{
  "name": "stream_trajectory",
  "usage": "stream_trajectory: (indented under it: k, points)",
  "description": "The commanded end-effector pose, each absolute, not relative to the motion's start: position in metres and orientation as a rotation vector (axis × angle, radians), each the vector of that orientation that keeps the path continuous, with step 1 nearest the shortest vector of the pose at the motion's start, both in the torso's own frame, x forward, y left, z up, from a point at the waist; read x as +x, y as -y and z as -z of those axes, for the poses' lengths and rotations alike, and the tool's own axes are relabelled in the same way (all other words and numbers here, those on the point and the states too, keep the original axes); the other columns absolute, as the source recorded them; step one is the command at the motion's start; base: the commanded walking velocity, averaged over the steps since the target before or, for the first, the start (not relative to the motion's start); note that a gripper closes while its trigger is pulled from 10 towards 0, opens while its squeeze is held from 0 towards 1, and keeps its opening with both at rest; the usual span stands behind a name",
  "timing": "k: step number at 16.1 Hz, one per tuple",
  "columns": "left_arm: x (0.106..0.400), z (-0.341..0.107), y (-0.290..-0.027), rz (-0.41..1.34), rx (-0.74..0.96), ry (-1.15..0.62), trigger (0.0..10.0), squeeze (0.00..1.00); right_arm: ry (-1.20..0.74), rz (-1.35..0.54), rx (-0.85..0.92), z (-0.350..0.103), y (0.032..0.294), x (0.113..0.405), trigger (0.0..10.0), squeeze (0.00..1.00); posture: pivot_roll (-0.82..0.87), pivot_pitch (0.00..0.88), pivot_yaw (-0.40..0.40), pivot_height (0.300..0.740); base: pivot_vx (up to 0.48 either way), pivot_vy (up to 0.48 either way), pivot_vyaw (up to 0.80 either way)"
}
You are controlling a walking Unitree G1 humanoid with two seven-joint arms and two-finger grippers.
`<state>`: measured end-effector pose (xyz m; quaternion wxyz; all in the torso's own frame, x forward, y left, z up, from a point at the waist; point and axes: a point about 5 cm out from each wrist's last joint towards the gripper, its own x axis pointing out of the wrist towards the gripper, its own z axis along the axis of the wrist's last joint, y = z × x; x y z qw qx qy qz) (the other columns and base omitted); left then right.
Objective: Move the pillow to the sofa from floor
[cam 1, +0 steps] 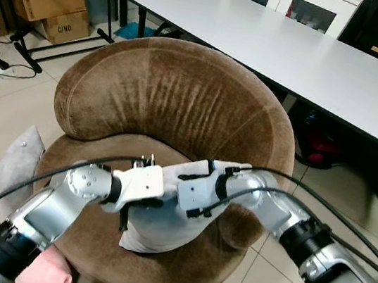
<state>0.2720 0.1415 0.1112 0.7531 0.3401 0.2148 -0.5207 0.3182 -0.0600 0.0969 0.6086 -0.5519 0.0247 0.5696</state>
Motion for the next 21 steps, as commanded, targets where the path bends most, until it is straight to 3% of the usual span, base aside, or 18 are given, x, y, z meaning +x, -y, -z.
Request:
stream_trajectory:
  k: [1,7,8,9,10,17,21]
  points:
    - [0.272,-0.114,-0.142,1.14,0.739,-0.461,0.0,0.0,-0.133,-1.266,-1.277,-0.092,0.075,0.324,0.0,0.0,0.04,0.0,-0.106,0.74,0.0,0.0,0.0]
    - [0.271,-0.114,-0.143,1.138,0.746,-0.457,0.0,0.0,-0.113,-1.271,-1.269,-0.089,0.071,0.32,0.0,0.0,0.03,0.0,-0.09,0.74,0.0,0.0,0.0]
    - [0.276,-0.118,-0.144,1.086,0.763,-0.432,10.0,0.0,-0.099,-1.258,-1.264,-0.09,0.069,0.32,0.0,0.0,0.02,0.0,-0.086,0.74,0.0,0.0,0.0]
    - [0.276,-0.118,-0.144,1.086,0.763,-0.432,10.0,0.0,-0.099,-1.258,-1.264,-0.09,0.069,0.32,0.0,0.0,0.02,0.0,-0.086,0.74,0.0,0.0,0.0]
    - [0.282,-0.128,-0.149,1.008,0.757,-0.388,10.0,1.0,-0.085,-1.246,-1.254,-0.092,0.067,0.321,0.0,0.0,0.02,0.0,-0.081,0.74,0.0,0.0,0.0]
    - [0.244,-0.176,-0.177,0.968,0.6,-0.299,10.0,1.0,-0.101,-1.176,-1.138,-0.093,0.068,0.325,0.0,0.0,0.04,0.0,-0.094,0.74,0.0,0.0,0.0]
    - [0.213,-0.185,-0.202,0.868,0.599,-0.353,10.0,1.0,-0.193,-1.145,-0.841,-0.103,0.057,0.333,0.0,0.0,0.08,0.0,-0.129,0.74,0.0,0.0,0.0]
